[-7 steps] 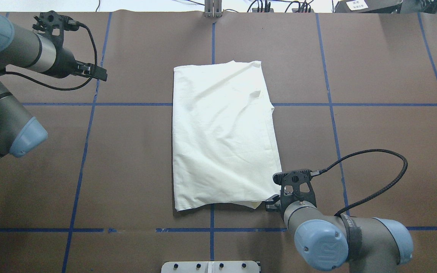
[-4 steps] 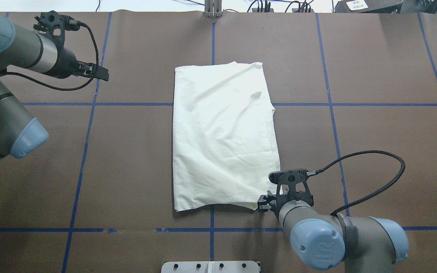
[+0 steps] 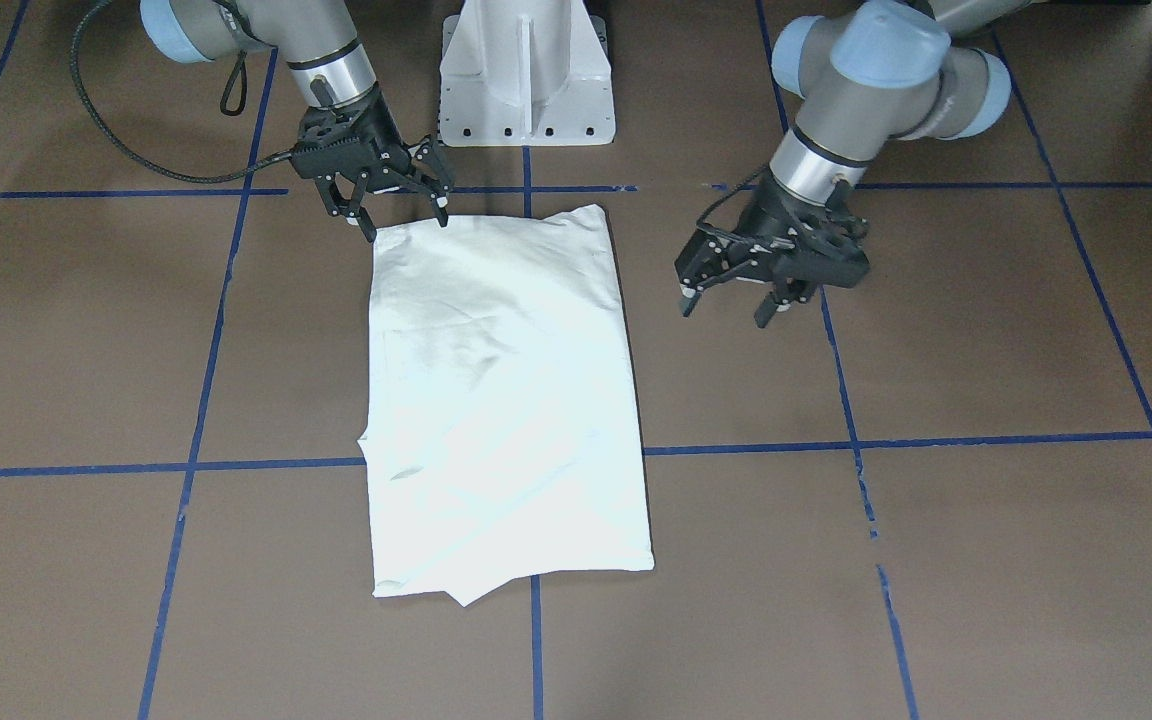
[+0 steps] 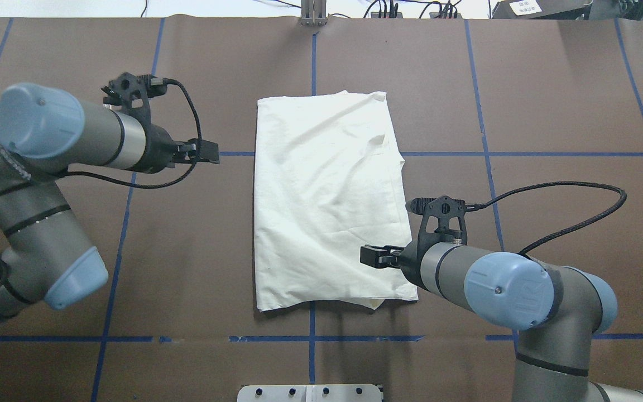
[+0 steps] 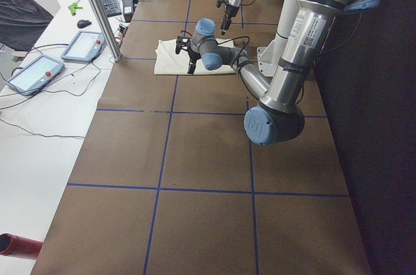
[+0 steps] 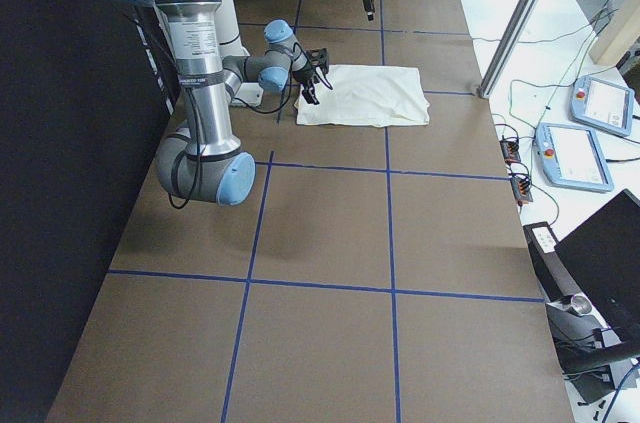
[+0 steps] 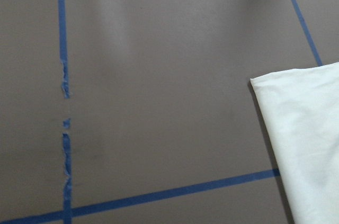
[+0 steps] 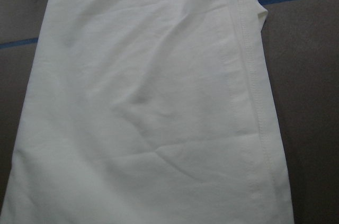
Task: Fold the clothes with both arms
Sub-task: 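Move both grippers to the shirt corners nearest the robot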
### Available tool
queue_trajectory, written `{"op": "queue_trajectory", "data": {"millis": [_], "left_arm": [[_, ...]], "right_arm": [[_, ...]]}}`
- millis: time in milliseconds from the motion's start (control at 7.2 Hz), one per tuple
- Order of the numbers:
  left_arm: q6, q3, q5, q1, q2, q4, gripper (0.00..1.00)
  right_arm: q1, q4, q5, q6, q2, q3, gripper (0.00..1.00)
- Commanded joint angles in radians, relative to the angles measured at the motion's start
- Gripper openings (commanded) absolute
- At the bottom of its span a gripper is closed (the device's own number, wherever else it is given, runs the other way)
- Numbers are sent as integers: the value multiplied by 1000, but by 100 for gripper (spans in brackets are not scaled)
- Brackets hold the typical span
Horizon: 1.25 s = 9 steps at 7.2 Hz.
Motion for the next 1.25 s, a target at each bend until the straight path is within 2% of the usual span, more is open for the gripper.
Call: {"op": "queue_trajectory", "data": {"millis": [0, 139, 278, 694, 1111], "left_arm": [[-350, -36, 202, 238, 1, 0, 85], [-425, -30, 245, 306, 6, 1, 78], [-442, -24, 279, 355, 30, 1, 78], [-442, -13, 282, 437, 39, 3, 78], [-464, 6, 287, 456, 24, 0, 68]], "right_arm": [[14, 79, -2, 130, -19, -1, 100], [23, 79, -4, 149, -19, -2, 100], [26, 79, -4, 155, -19, -2, 100], [28, 79, -10, 156, -22, -7, 100], [26, 79, -13, 161, -28, -7, 100]]}}
